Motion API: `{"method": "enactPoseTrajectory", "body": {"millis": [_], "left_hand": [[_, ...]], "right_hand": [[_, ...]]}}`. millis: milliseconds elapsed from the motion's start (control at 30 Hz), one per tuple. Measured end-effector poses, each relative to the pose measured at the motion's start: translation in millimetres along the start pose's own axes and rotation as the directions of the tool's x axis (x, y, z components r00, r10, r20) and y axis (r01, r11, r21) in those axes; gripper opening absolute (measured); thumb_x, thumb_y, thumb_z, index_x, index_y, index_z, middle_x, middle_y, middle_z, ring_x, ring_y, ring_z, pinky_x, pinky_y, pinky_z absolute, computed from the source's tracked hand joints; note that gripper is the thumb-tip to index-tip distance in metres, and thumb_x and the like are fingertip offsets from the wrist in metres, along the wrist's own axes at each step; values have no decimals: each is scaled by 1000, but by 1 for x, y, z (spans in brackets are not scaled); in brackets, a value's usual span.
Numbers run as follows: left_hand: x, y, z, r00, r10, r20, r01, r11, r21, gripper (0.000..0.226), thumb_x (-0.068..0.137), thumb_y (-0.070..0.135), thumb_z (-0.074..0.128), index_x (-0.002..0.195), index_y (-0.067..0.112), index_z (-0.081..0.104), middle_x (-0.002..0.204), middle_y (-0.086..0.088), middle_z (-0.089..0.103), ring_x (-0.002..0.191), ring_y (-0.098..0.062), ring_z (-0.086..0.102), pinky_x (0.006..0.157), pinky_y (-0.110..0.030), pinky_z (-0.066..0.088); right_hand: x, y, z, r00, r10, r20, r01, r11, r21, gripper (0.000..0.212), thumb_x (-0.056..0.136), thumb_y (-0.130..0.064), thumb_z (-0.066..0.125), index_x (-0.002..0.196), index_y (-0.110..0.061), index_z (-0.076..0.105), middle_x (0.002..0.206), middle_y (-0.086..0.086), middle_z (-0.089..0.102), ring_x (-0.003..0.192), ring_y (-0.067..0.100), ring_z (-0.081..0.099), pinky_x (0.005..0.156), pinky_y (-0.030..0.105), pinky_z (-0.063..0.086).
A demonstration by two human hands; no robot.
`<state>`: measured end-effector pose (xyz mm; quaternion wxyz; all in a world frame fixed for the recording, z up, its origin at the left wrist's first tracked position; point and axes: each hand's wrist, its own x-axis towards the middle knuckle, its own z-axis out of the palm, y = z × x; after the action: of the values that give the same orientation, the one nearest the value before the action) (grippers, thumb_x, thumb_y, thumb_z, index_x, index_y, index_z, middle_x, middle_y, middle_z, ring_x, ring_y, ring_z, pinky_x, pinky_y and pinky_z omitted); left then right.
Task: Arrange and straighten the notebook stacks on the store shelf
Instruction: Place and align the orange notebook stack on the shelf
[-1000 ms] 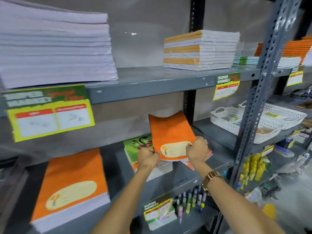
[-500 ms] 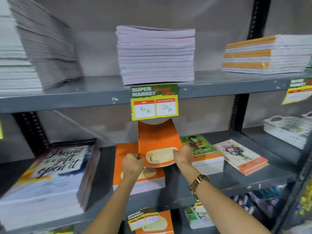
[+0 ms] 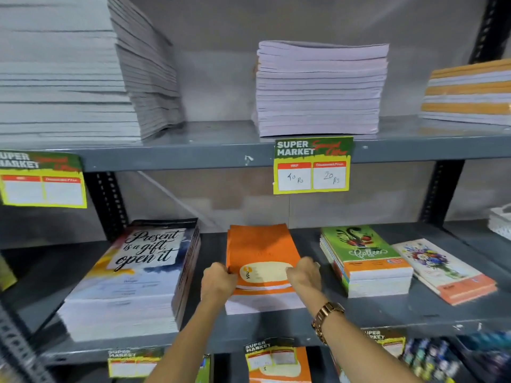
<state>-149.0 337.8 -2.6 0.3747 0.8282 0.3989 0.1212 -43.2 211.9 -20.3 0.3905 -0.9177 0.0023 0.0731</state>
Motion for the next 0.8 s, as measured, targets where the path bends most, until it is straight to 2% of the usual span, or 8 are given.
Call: {"method": "enactPoseTrajectory", "body": {"millis": [67, 133, 200, 333, 433, 500, 633, 800], "left_hand": [[-3, 7, 0, 1000, 13, 15, -15, 994, 105, 12, 82, 14, 55, 76, 4, 58, 88, -14, 64, 81, -29, 63, 66, -33, 44], [-5, 16, 2, 1000, 19, 4, -19, 970, 243, 23, 83, 15, 54, 101, 2, 60, 112, -16, 60, 100, -32, 61, 74, -34, 46], [-8, 27, 8, 998, 55, -23, -44, 942, 334, 27, 84, 13, 55, 109, 3, 57, 120, -15, 54, 103, -32, 61, 78, -35, 48], [-17, 51, 28, 984, 175, -38, -155, 941, 300, 13, 80, 3, 52, 90, 5, 58, 114, -15, 57, 85, -30, 61, 72, -34, 49], [-29, 72, 48, 968, 250, -22, -236, 936, 262, 21, 82, 5, 53, 103, 4, 59, 117, -14, 57, 94, -32, 61, 76, -35, 51], [-37, 87, 65, 953, 304, 9, -297, 923, 246, 27, 84, 7, 53, 110, 4, 57, 121, -15, 55, 99, -34, 61, 81, -38, 52], [-56, 116, 104, 929, 364, 70, -371, 911, 179, 31, 83, 6, 50, 113, 7, 59, 122, -16, 54, 105, -36, 59, 87, -39, 50], [-81, 154, 157, 890, 435, 135, -450, 887, 106, 25, 82, 9, 53, 104, 6, 63, 111, -15, 65, 98, -34, 64, 84, -40, 55]], "right_hand": [[1, 4, -3, 1000, -21, 6, 21, 998, -59, 37, 86, -16, 60, 120, -4, 52, 130, 15, 52, 114, 33, 56, 84, 35, 49], [1, 5, -8, 999, -50, -9, 49, 991, -122, 40, 84, -17, 61, 121, -6, 50, 130, 13, 52, 116, 31, 54, 85, 35, 48], [0, 6, -16, 995, -89, -48, 80, 983, -164, 40, 83, -16, 61, 121, -8, 50, 129, 11, 53, 117, 30, 53, 87, 36, 49], [3, 15, -37, 935, -300, -187, 249, 934, -254, 42, 84, -22, 63, 124, -12, 53, 128, 9, 55, 117, 28, 53, 92, 38, 47], [11, 30, -60, 874, -387, -293, 304, 908, -289, 38, 86, -20, 59, 123, -16, 53, 129, 5, 55, 118, 26, 51, 96, 38, 40], [19, 44, -79, 852, -395, -343, 286, 901, -325, 38, 85, -18, 59, 122, -16, 54, 129, 5, 56, 120, 26, 50, 97, 39, 37], [38, 80, -118, 841, -371, -394, 231, 905, -358, 36, 84, -15, 57, 120, -17, 55, 125, 5, 57, 117, 27, 50, 94, 39, 37], [64, 132, -167, 854, -331, -402, 160, 902, -401, 37, 84, -12, 56, 121, -14, 54, 126, 7, 56, 118, 28, 49, 94, 39, 39]]}}
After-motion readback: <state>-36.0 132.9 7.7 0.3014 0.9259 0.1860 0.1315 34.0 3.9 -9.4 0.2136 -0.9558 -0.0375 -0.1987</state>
